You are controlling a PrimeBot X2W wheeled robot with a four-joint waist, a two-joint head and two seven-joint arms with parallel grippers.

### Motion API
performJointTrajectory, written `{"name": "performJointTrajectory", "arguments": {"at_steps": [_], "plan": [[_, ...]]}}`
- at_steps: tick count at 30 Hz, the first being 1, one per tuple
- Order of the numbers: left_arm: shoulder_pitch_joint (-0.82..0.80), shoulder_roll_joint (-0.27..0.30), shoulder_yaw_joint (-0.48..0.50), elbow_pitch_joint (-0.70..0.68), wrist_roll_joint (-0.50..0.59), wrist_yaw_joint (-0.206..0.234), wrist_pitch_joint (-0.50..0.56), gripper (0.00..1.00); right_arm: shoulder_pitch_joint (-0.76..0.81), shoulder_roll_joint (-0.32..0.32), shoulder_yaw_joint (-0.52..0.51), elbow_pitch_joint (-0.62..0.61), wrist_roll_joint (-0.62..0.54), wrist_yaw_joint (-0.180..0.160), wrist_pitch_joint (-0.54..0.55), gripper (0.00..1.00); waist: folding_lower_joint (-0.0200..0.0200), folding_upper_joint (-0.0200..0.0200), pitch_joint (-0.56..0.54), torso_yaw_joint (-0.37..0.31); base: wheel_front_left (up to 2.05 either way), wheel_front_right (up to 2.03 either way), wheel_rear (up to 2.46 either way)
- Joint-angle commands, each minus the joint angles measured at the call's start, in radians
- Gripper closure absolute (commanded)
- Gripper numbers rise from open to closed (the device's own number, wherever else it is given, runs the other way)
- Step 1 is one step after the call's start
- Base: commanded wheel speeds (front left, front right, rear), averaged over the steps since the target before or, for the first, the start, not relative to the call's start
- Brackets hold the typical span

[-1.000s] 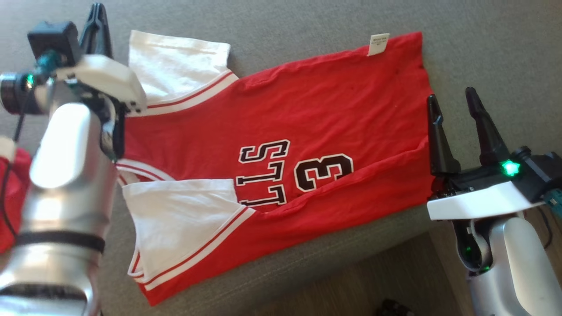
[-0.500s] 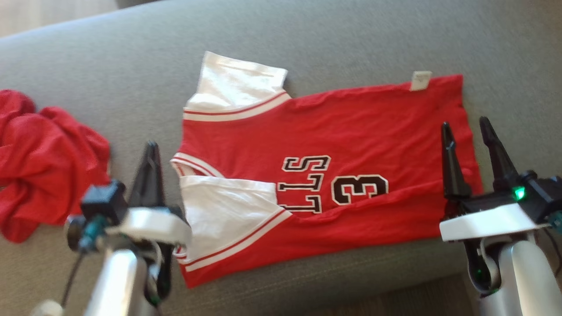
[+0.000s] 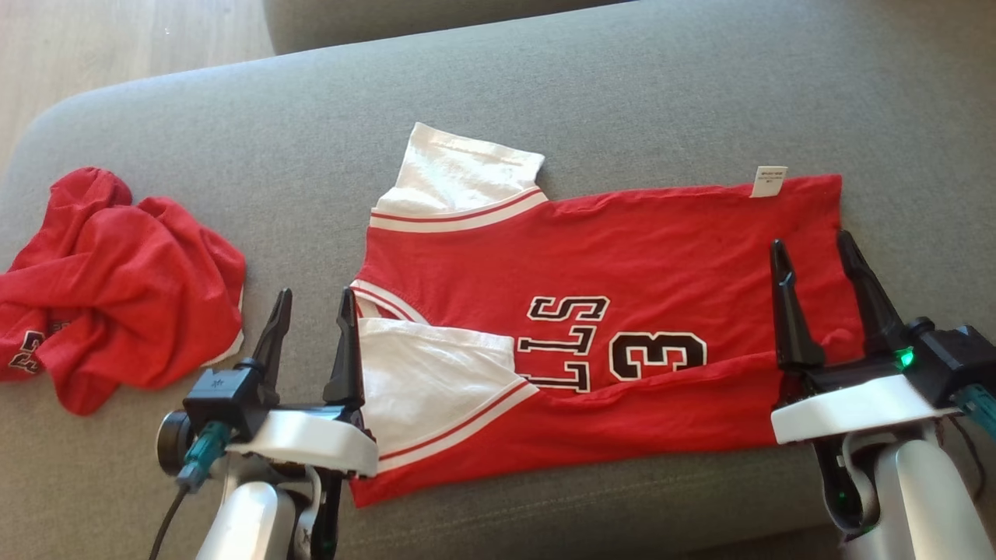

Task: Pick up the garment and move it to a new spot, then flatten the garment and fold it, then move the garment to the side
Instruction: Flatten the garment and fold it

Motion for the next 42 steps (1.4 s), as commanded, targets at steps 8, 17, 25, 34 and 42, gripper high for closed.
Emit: {"name": "performJointTrajectory", "arguments": {"at_steps": [8, 17, 25, 34, 42], "plan": [[-0.037, 0.001, 0.035, -0.030, -0.001, 0.017, -0.008, 0.00, -0.013, 0.000, 0.028, -0.028, 0.017, 0.000, -0.009, 0.00, 0.0000, 0.0000, 0.027, -0.042, 0.00, 0.00, 0.00], [-0.224, 0.036, 0.023, 0.233, 0.071, 0.043, 0.036, 0.00, -0.050, 0.000, 0.065, -0.032, 0.034, 0.000, -0.009, 0.00, 0.0000, 0.0000, 0.128, -0.145, 0.00, 0.00, 0.00], [-0.434, 0.101, 0.051, 0.357, 0.096, 0.055, 0.073, 0.00, -0.064, 0.000, 0.073, -0.033, 0.056, 0.000, -0.009, 0.00, 0.0000, 0.0000, 0.204, -0.236, 0.00, 0.00, 0.00], [-0.648, 0.207, 0.060, 0.527, 0.119, 0.033, 0.206, 0.00, -0.075, 0.000, 0.096, -0.033, 0.085, 0.000, -0.009, 0.00, 0.0000, 0.0000, 0.267, -0.332, 0.00, 0.00, 0.00], [-0.770, 0.267, 0.041, 0.669, 0.129, -0.019, 0.216, 0.00, -0.082, 0.000, 0.120, -0.049, 0.109, 0.000, -0.009, 0.00, 0.0000, 0.0000, 0.298, -0.364, 0.00, 0.00, 0.00]]}}
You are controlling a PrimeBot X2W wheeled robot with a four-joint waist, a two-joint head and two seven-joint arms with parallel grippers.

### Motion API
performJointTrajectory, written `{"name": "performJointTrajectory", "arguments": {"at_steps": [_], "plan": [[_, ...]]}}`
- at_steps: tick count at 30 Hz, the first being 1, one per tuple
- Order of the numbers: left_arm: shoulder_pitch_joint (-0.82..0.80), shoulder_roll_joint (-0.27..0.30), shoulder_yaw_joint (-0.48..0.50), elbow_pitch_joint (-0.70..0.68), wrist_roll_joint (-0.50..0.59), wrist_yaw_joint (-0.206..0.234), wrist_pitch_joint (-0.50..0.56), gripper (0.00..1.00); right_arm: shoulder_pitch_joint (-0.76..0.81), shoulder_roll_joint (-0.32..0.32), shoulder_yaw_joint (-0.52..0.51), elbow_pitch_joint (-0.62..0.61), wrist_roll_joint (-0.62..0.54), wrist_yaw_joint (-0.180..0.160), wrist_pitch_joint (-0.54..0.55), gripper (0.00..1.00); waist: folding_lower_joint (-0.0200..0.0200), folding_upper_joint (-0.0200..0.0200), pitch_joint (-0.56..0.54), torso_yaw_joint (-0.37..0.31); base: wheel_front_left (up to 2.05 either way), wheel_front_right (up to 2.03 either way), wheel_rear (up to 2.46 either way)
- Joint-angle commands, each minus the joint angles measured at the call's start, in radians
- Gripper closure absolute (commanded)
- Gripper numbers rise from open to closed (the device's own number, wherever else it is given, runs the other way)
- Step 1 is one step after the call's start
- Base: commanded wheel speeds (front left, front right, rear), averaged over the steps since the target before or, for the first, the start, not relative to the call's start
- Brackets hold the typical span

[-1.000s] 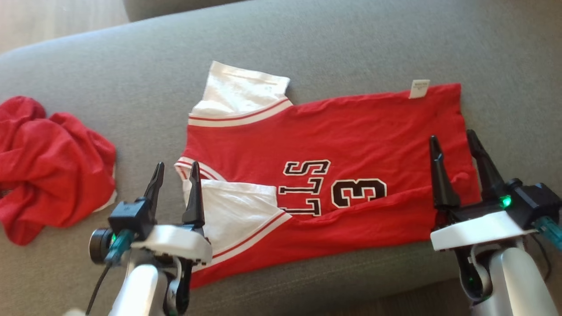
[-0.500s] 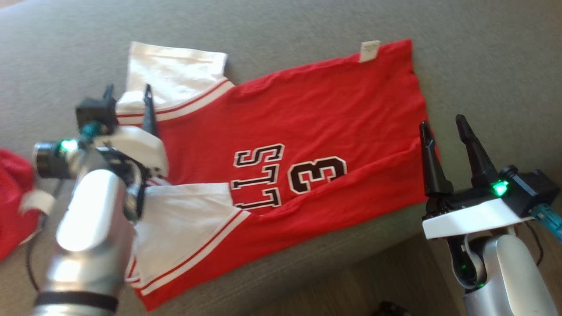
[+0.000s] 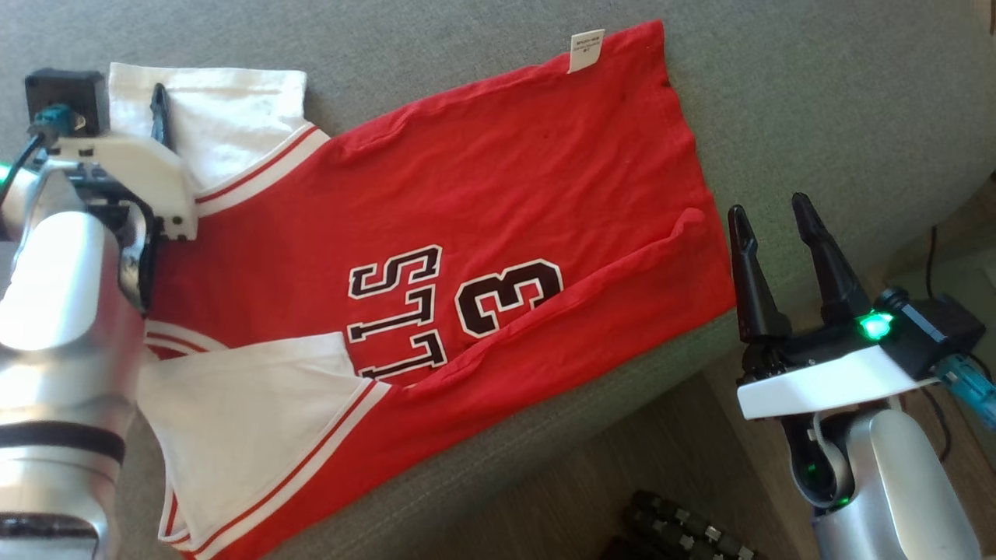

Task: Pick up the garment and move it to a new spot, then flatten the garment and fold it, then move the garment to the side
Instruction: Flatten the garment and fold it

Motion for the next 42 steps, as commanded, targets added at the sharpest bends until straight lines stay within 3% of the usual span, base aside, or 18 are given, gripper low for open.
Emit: {"name": "performJointTrajectory", "arguments": {"at_steps": [1, 9, 10, 11, 12, 15, 21, 26, 28, 34, 42], "plan": [[-0.046, 0.043, 0.018, -0.012, 0.011, 0.000, 0.004, 0.00, -0.017, -0.002, 0.022, -0.035, 0.010, 0.000, -0.009, 0.00, 0.0000, 0.0000, 0.005, -0.003, 0.00, 0.00, 0.00], [-0.114, 0.046, -0.020, 0.086, 0.026, -0.031, -0.006, 0.00, -0.029, -0.002, 0.013, -0.029, 0.004, 0.000, -0.009, 0.00, 0.0000, 0.0000, 0.016, -0.009, 0.00, 0.00, 0.00], [-0.119, 0.045, -0.025, 0.098, 0.026, -0.036, -0.004, 0.43, -0.032, -0.002, 0.009, -0.030, 0.004, 0.000, -0.009, 0.00, 0.0000, 0.0000, 0.017, -0.009, 0.00, 0.00, 0.00], [-0.124, 0.042, -0.030, 0.110, 0.026, -0.042, 0.001, 0.96, -0.035, -0.002, 0.006, -0.030, 0.005, 0.000, -0.009, 0.00, 0.0000, 0.0000, 0.017, -0.009, 0.00, 0.00, 0.00], [-0.128, 0.038, -0.035, 0.120, 0.025, -0.049, 0.003, 1.00, -0.037, -0.002, 0.002, -0.030, 0.004, 0.000, -0.009, 0.00, 0.0000, 0.0000, 0.017, -0.007, 0.00, 0.00, 0.00], [-0.143, 0.020, -0.046, 0.145, 0.018, -0.065, -0.017, 1.00, -0.039, -0.002, -0.012, -0.029, -0.001, 0.000, -0.009, 0.00, 0.0000, 0.0000, 0.017, 0.004, 0.00, 0.00, 0.00], [-0.159, -0.018, -0.026, 0.115, -0.009, -0.026, -0.153, 1.00, -0.054, -0.002, -0.030, -0.027, -0.011, 0.000, -0.009, 0.00, 0.0000, 0.0000, 0.003, 0.054, 0.00, 0.00, 0.00], [-0.135, -0.052, -0.022, 0.043, -0.030, -0.029, -0.205, 1.00, -0.104, -0.002, -0.042, -0.001, -0.069, 0.000, -0.009, 0.00, 0.0000, 0.0000, -0.016, 0.104, 0.00, 0.00, 0.00], [-0.107, -0.072, -0.018, -0.019, -0.043, -0.031, -0.216, 1.00, -0.133, -0.002, -0.059, 0.057, -0.148, 0.000, -0.006, 0.00, 0.0000, 0.0000, -0.027, 0.132, 0.00, 0.00, 0.00], [0.028, -0.120, -0.025, -0.230, -0.065, -0.029, -0.222, 1.00, -0.259, -0.002, -0.062, 0.200, -0.165, 0.000, 0.025, 0.00, 0.0000, 0.0000, -0.051, 0.216, 0.00, 0.00, 0.00], [0.193, -0.151, -0.051, -0.462, -0.072, -0.001, -0.222, 1.00, -0.405, -0.003, -0.234, 0.418, -0.150, 0.000, 0.125, 0.00, 0.0000, 0.0000, -0.066, 0.305, 0.00, 0.00, 0.00]]}}
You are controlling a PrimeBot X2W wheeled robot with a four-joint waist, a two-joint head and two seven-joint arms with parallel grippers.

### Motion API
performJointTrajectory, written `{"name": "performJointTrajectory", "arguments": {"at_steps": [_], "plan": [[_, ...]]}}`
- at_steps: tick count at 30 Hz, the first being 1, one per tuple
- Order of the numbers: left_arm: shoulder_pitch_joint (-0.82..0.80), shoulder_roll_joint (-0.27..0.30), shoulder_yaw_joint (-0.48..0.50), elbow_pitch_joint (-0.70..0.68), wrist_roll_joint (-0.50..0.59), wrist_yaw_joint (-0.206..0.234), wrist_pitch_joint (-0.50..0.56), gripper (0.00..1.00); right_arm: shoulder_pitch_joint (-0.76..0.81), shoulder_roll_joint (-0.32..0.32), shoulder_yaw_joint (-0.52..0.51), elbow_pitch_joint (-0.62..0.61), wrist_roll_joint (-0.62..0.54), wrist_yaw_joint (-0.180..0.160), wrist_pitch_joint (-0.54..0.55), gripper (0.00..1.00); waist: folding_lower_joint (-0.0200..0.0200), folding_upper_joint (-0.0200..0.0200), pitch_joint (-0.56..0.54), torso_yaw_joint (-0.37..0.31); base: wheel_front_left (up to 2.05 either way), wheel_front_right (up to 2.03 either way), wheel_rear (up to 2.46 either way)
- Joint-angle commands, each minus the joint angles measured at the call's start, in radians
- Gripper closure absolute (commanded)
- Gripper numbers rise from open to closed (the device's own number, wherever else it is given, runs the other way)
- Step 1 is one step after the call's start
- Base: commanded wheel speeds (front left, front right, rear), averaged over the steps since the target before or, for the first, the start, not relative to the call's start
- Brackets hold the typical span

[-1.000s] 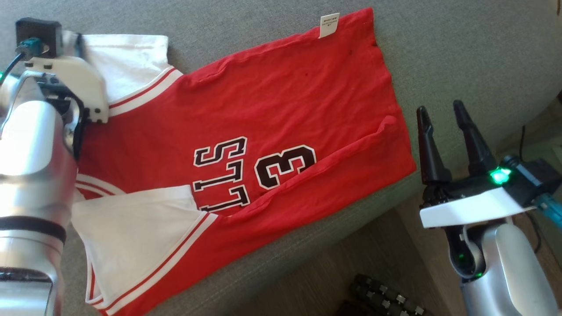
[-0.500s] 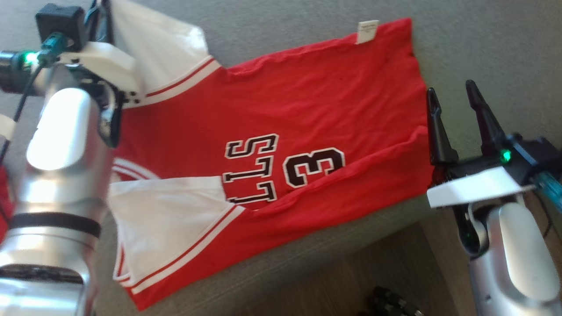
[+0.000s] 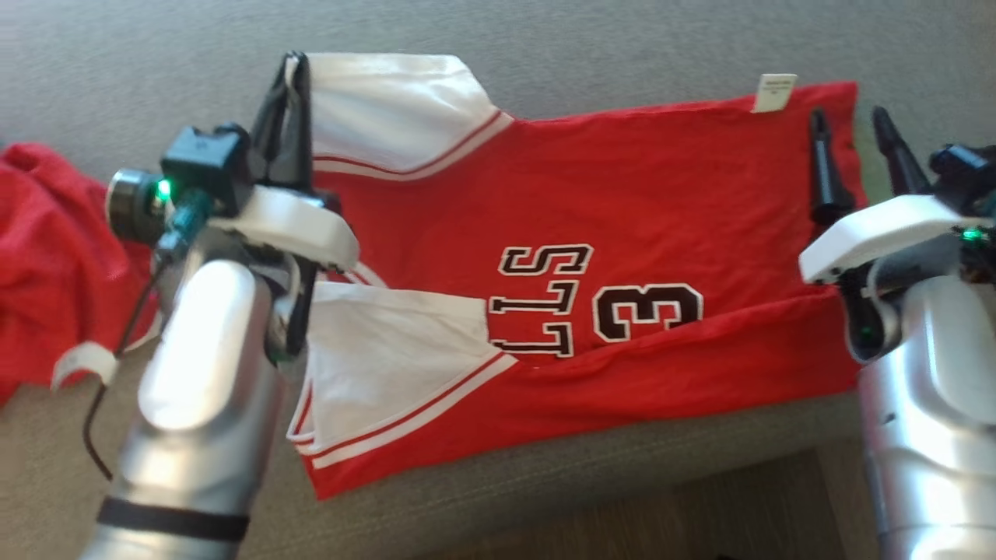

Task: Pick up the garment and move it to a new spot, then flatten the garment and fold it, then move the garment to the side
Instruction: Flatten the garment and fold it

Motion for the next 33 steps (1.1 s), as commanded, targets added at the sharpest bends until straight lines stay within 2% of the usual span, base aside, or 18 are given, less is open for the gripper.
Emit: {"name": "performJointTrajectory", "arguments": {"at_steps": [1, 5, 15, 24, 33], "plan": [[-0.004, 0.013, 0.021, -0.050, -0.004, 0.008, -0.007, 1.00, -0.030, -0.009, -0.004, -0.005, -0.003, 0.000, 0.012, 0.00, 0.0000, 0.0000, -0.007, 0.026, 0.00, 0.00, 0.00], [0.043, 0.003, -0.006, -0.121, -0.004, 0.012, 0.008, 1.00, -0.088, -0.043, -0.086, 0.111, -0.038, 0.000, 0.048, 0.00, 0.0000, 0.0000, -0.006, 0.059, 0.00, 0.00, 0.00], [0.084, 0.010, -0.036, -0.239, 0.002, 0.025, 0.049, 1.00, -0.210, -0.089, -0.171, 0.319, -0.084, 0.000, 0.038, 0.00, 0.0000, 0.0000, 0.016, 0.088, 0.00, 0.00, 0.00], [0.080, 0.014, -0.050, -0.257, -0.004, 0.021, 0.062, 1.00, -0.302, -0.124, -0.219, 0.463, -0.145, 0.000, -0.003, 0.00, 0.0000, 0.0000, 0.035, 0.098, 0.00, 0.00, 0.00], [0.065, 0.030, -0.039, -0.282, -0.013, 0.028, 0.074, 1.00, -0.362, -0.134, -0.224, 0.563, -0.183, 0.000, -0.013, 0.00, 0.0000, 0.0000, 0.057, 0.102, 0.00, 0.00, 0.00]]}}
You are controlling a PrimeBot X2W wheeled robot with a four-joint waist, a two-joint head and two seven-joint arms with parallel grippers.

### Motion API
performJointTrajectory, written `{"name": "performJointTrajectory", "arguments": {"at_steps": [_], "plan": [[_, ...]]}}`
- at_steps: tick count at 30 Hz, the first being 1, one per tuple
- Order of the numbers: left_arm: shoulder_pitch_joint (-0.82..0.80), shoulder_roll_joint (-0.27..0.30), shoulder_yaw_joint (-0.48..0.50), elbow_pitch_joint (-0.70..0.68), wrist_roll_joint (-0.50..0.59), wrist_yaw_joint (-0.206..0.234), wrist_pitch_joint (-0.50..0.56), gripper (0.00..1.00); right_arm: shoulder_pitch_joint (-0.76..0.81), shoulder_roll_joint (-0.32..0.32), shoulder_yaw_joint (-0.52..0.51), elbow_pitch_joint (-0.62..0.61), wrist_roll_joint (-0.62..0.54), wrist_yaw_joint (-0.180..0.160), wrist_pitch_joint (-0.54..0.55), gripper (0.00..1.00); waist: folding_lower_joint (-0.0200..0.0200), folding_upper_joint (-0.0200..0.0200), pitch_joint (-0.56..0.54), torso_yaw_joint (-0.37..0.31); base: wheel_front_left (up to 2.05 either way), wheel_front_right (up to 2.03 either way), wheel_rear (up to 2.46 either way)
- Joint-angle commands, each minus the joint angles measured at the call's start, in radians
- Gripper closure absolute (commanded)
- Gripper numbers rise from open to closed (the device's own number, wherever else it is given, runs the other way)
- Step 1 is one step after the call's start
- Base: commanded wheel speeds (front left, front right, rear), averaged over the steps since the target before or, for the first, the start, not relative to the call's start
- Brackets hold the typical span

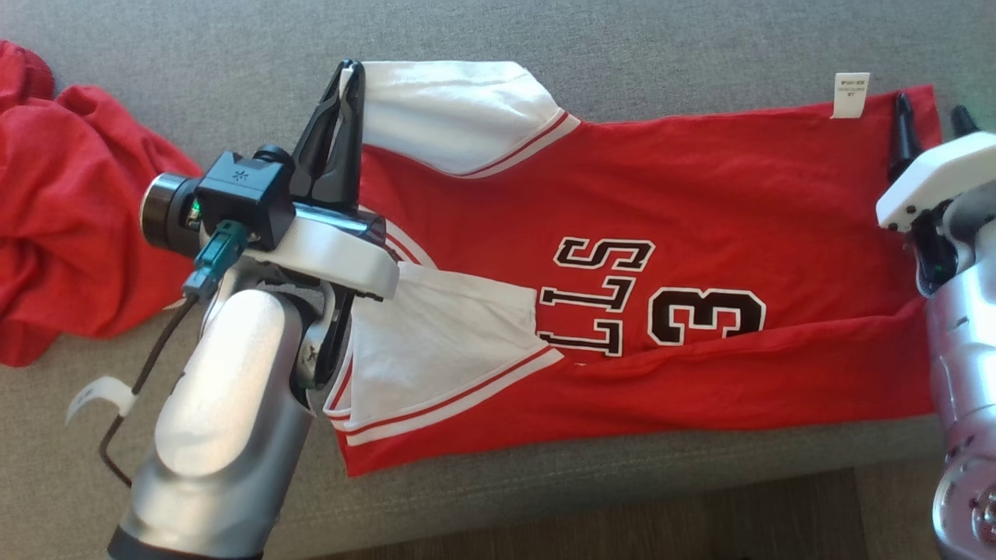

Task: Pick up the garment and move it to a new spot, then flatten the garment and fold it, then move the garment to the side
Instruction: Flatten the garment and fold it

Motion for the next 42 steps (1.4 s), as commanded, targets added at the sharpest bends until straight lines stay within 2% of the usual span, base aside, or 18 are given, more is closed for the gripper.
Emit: {"name": "performJointTrajectory", "arguments": {"at_steps": [1, 7, 8, 9, 10, 21, 24, 30, 33, 42], "plan": [[-0.027, 0.026, 0.033, -0.041, -0.006, 0.007, 0.003, 1.00, -0.029, -0.008, 0.017, -0.011, -0.015, 0.000, -0.006, 0.00, 0.0000, 0.0000, 0.003, 0.000, 0.00, 0.00, 0.00], [-0.034, 0.034, 0.037, -0.051, -0.010, 0.013, 0.007, 1.00, -0.052, -0.020, 0.035, 0.051, -0.028, 0.000, -0.017, 0.00, 0.0000, 0.0000, 0.010, 0.001, 0.00, 0.00, 0.00], [-0.034, 0.035, 0.036, -0.051, -0.010, 0.014, 0.008, 1.00, -0.055, -0.022, 0.036, 0.061, -0.028, 0.000, -0.019, 0.53, 0.0000, 0.0000, 0.009, 0.001, 0.00, 0.00, 0.00], [-0.034, 0.034, 0.035, -0.050, -0.010, 0.015, 0.008, 1.00, -0.057, -0.023, 0.038, 0.071, -0.029, 0.000, -0.020, 0.89, 0.0000, 0.0000, 0.007, 0.001, 0.00, 0.00, 0.00], [-0.034, 0.034, 0.034, -0.049, -0.011, 0.016, 0.009, 1.00, -0.058, -0.024, 0.042, 0.080, -0.030, 0.000, -0.022, 1.00, 0.0000, 0.0000, 0.006, 0.001, 0.00, 0.00, 0.00], [-0.010, 0.030, 0.028, -0.022, -0.028, 0.028, 0.003, 1.00, -0.038, -0.022, 0.092, 0.088, 0.005, 0.000, -0.113, 1.00, 0.0000, 0.0000, -0.059, -0.004, 0.00, 0.00, 0.00], [0.006, 0.025, 0.031, -0.013, -0.041, 0.031, -0.002, 1.00, -0.005, -0.013, 0.130, 0.033, 0.031, 0.000, -0.126, 1.00, 0.0000, 0.0000, -0.086, -0.006, 0.00, 0.00, 0.00], [0.042, 0.022, 0.040, 0.003, -0.070, 0.034, -0.015, 1.00, 0.129, -0.008, 0.199, -0.182, 0.130, 0.000, -0.128, 1.00, 0.0000, 0.0000, -0.142, -0.013, 0.00, 0.00, 0.00], [0.064, 0.020, 0.040, 0.018, -0.085, 0.031, -0.020, 1.00, 0.199, -0.028, 0.214, -0.211, 0.171, 0.000, -0.128, 1.00, 0.0000, 0.0000, -0.172, -0.016, 0.00, 0.00, 0.00], [0.099, 0.022, 0.031, 0.025, -0.092, 0.037, -0.031, 1.00, 0.255, -0.051, 0.206, -0.233, 0.226, 0.000, -0.128, 1.00, 0.0000, 0.0000, -0.201, -0.012, 0.00, 0.00, 0.00]]}}
